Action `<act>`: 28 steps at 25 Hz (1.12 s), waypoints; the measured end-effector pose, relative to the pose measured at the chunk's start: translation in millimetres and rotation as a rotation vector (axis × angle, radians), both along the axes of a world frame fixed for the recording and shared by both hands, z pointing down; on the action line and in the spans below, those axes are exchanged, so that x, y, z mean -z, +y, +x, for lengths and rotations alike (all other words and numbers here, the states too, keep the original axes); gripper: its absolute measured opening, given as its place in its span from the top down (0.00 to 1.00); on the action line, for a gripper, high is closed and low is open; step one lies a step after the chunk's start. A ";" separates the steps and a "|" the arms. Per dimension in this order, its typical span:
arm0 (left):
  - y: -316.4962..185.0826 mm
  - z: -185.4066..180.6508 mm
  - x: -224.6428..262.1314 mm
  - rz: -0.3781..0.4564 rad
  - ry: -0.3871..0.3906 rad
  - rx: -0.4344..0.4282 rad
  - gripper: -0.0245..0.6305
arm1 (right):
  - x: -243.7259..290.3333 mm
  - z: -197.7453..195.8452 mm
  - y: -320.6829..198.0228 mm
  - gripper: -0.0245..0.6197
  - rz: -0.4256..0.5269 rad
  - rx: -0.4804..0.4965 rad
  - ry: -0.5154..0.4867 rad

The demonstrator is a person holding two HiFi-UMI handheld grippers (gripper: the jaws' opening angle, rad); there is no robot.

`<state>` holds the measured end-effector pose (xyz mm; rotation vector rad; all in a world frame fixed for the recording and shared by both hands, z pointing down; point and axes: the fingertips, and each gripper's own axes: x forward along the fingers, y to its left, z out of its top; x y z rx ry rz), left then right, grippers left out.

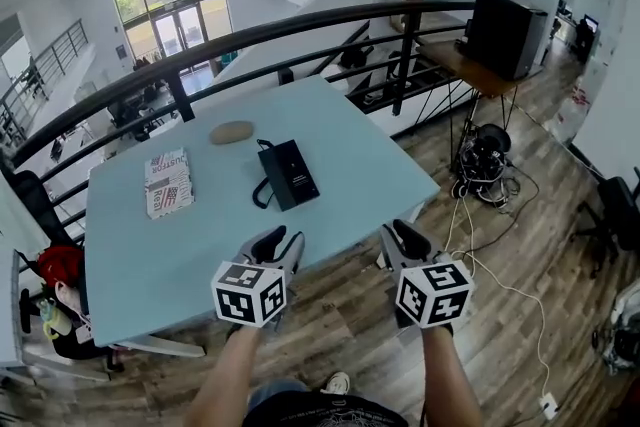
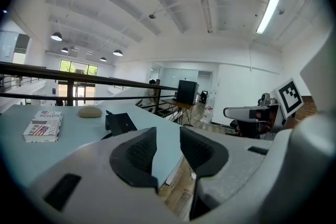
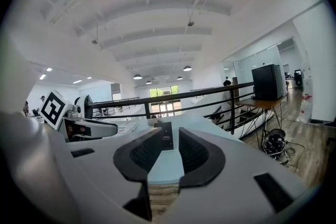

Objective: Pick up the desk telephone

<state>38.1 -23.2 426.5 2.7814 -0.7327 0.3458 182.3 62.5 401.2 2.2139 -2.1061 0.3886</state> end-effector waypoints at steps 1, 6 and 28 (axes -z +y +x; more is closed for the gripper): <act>-3.1 0.9 -1.3 -0.004 -0.001 0.006 0.77 | -2.0 2.1 -3.3 0.84 -0.003 0.006 -0.001; -22.2 5.2 -7.9 -0.016 -0.008 0.037 0.74 | -11.4 10.6 -22.7 0.83 -0.020 0.038 -0.003; -216.7 27.5 -73.4 -0.189 -0.012 0.136 0.64 | -61.3 31.4 -239.9 0.74 -0.147 0.231 -0.031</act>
